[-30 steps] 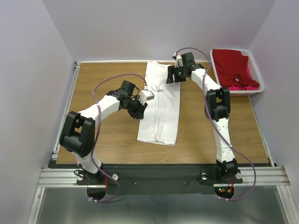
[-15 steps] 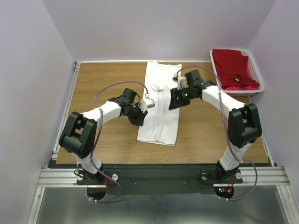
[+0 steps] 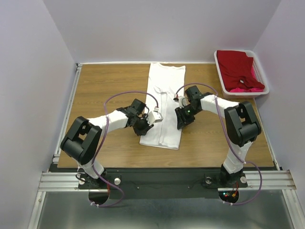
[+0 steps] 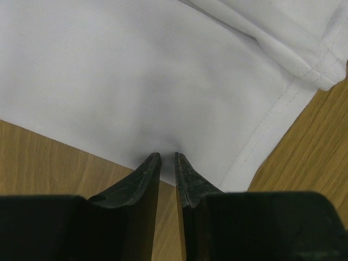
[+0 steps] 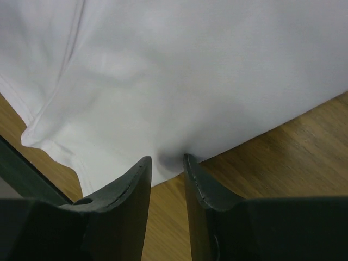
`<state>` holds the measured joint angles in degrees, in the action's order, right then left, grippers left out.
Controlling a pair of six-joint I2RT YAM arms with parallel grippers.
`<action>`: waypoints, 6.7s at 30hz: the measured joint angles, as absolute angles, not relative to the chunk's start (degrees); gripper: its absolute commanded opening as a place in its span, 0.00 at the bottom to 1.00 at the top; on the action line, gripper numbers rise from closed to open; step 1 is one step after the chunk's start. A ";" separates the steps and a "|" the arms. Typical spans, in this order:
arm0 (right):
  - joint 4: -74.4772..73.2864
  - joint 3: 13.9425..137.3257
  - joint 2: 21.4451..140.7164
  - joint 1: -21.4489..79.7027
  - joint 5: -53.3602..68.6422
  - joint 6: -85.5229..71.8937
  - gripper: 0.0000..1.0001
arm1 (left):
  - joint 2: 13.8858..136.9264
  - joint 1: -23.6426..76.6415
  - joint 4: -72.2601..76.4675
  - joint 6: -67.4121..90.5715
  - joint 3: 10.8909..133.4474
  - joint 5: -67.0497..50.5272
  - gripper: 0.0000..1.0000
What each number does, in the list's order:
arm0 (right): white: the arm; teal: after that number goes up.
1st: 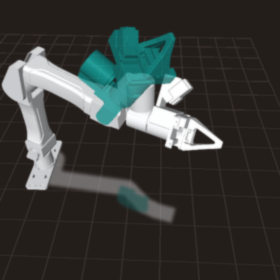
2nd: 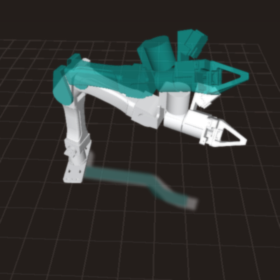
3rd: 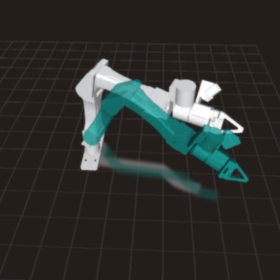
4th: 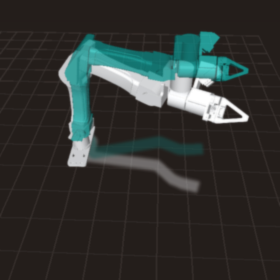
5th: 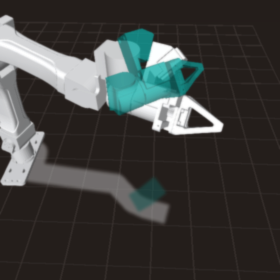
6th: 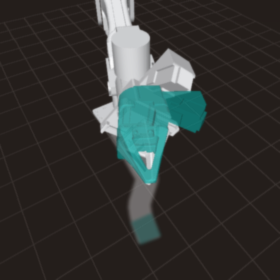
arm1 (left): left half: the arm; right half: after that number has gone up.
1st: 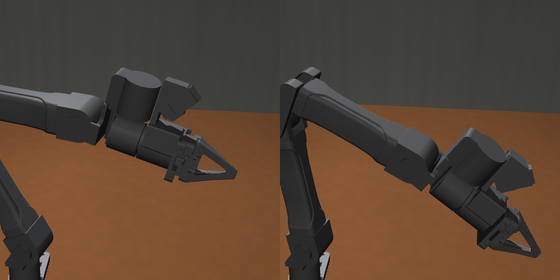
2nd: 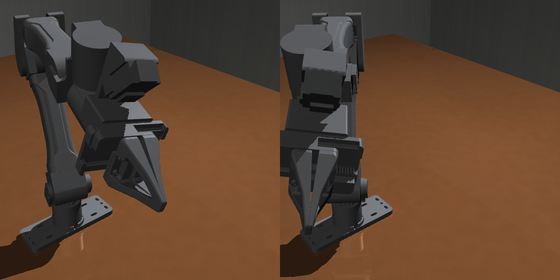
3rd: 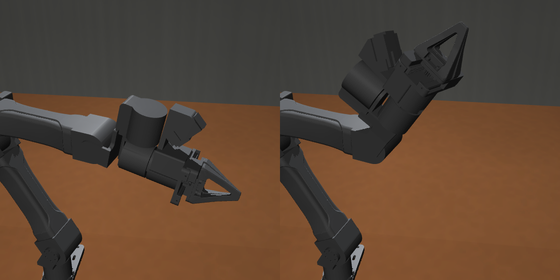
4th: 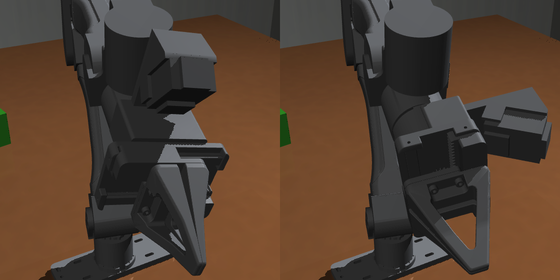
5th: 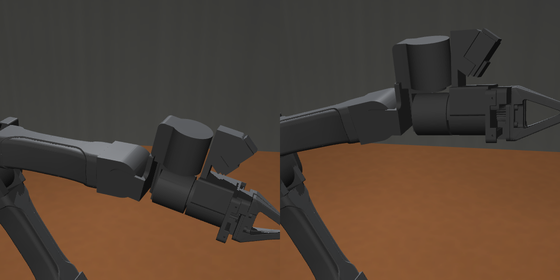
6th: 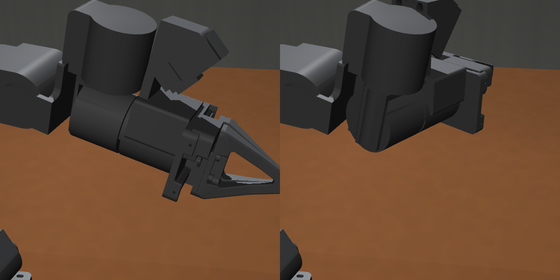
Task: Fold and stack the t-shirts
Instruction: Fold the tshirt
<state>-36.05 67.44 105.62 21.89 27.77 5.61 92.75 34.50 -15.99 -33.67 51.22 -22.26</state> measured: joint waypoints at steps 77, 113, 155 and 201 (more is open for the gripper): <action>-25.65 39.94 65.01 42.33 15.90 39.22 0.01 | 77.21 38.63 -24.25 -59.53 46.11 -34.41 0.00; -34.30 75.40 99.29 22.76 24.93 52.31 0.01 | 111.13 19.99 -38.92 -63.24 89.73 -40.12 0.00; -30.04 73.91 93.06 24.56 20.78 40.34 0.47 | 93.45 16.16 -25.69 -55.13 71.48 -37.71 0.58; -11.33 55.44 98.30 33.89 10.76 40.73 0.07 | 100.88 23.53 -13.21 -67.92 59.29 -28.38 0.00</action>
<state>-11.33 55.44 98.30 33.89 10.76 40.73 100.88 23.53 -13.21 -67.92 59.29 -28.38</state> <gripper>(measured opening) 0.259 0.069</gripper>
